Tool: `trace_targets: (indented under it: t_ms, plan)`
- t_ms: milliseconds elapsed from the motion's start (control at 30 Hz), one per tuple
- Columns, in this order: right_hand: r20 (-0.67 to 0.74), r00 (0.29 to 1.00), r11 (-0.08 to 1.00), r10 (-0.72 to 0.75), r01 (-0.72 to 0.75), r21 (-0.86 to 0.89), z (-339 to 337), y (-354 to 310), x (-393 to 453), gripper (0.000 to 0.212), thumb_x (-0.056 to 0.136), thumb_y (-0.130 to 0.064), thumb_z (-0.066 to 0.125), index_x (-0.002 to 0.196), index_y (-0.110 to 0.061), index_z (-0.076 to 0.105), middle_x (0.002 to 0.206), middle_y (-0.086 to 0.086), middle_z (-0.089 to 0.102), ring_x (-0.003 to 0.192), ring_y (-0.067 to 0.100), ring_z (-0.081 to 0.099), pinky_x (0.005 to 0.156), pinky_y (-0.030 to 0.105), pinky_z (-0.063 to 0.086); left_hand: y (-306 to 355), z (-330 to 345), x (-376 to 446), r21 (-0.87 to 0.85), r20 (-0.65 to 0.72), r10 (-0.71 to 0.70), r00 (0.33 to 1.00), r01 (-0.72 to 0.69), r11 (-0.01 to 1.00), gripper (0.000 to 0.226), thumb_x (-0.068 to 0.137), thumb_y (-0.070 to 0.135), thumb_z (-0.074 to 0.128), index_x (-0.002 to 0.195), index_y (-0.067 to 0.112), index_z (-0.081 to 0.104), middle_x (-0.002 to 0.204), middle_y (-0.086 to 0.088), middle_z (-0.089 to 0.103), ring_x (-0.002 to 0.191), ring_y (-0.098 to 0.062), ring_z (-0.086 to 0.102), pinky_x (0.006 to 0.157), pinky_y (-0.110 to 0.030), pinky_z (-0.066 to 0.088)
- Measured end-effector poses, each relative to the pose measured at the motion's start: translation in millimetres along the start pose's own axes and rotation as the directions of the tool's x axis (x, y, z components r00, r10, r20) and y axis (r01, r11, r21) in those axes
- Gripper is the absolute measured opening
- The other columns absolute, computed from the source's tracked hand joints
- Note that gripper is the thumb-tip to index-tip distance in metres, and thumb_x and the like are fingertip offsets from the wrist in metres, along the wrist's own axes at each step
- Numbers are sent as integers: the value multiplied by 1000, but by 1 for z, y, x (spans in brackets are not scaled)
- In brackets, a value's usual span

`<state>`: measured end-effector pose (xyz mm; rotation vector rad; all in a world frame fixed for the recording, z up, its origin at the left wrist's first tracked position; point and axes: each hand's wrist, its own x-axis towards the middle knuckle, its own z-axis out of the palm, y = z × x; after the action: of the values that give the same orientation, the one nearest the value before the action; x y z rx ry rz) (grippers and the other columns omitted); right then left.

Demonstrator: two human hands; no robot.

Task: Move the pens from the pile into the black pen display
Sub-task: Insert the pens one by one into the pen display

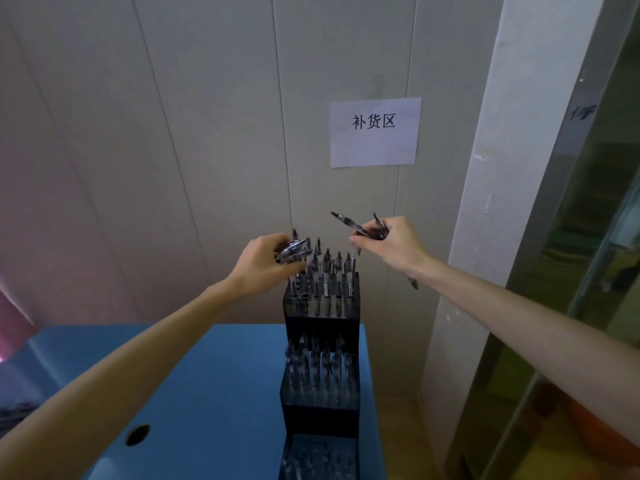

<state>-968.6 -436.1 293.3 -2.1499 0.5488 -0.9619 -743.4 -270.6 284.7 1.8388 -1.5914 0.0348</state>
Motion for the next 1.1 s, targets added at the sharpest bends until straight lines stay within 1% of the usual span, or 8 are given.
trace_targets:
  t_ms: [100, 200, 333, 467, 667, 833, 933, 1100]
  plan:
    - [125, 991, 998, 42, -37, -44, 3, 3, -11, 23, 89, -32, 76, 79, -12, 78, 58, 4, 52, 49, 11, 32, 50, 19, 28, -3, -1, 6, 35, 85, -47, 995, 44, 998, 25, 84, 34, 81, 90, 16, 67, 78, 1, 68, 73, -21, 64, 65, -35, 50]
    - [147, 984, 995, 99, -99, -6, 10, 9, -15, 44, 92, -34, 72, 75, 6, 66, 56, 5, 45, 44, 9, 31, 47, 16, 27, -4, 0, 11, 92, 64, -47, 997, 41, 995, 24, 84, 34, 81, 90, 16, 66, 77, -1, 68, 71, -23, 64, 62, -35, 49]
    - [154, 979, 988, 134, -144, 56, 13, 9, -13, 47, 93, -40, 70, 70, 0, 59, 49, -4, 36, 43, 12, 29, 48, 23, 26, 4, 16, 7, 132, 138, -34, 990, 16, 991, 14, 84, 25, 78, 84, 20, 65, 74, 3, 66, 69, -20, 63, 60, -33, 50]
    - [173, 970, 978, 170, -187, 87, 14, 10, -10, 46, 92, -43, 70, 70, -6, 55, 52, -5, 33, 45, 13, 27, 50, 29, 24, -1, 16, 7, 99, 136, -113, 984, 100, 990, 20, 82, 28, 82, 78, 24, 63, 74, 2, 69, 69, -19, 65, 62, -31, 53]
    - [-30, 995, 995, 91, -90, 36, 18, 6, -11, 33, 94, -39, 69, 79, -14, 54, 64, -3, 44, 54, 12, 35, 56, 29, 32, -1, 28, 0, 139, 147, -171, 974, 151, 979, 23, 87, 32, 78, 86, 12, 64, 78, -3, 68, 72, -23, 66, 61, -34, 55]
    - [-106, 987, 976, 119, -97, 197, 12, -12, -8, 29, 103, -29, 57, 94, -1, 55, 64, -1, 48, 47, 8, 40, 45, 20, 34, -1, 15, -8, -16, 98, -131, 987, 133, 991, 35, 90, 37, 75, 117, 22, 58, 95, 10, 64, 83, -13, 64, 62, -19, 43]
    - [-142, 977, 970, 157, -125, 210, 9, -22, -7, 28, 106, -26, 50, 103, 1, 56, 63, 2, 53, 42, 6, 43, 42, 18, 34, 0, -1, -10, -66, 24, -134, 991, 135, 989, 38, 97, 45, 63, 126, 25, 49, 106, 14, 61, 90, -8, 61, 70, -22, 45]
    - [-195, 963, 961, 187, -139, 237, 5, -27, -4, 15, 109, -25, 42, 106, -12, 49, 78, 13, 71, 42, 21, 55, 40, 27, 45, 0, -24, -5, -520, -19, -180, 983, 144, 842, 29, 107, 36, 47, 109, 9, 56, 96, -7, 73, 60, -16, 50, 52, -28, 41]
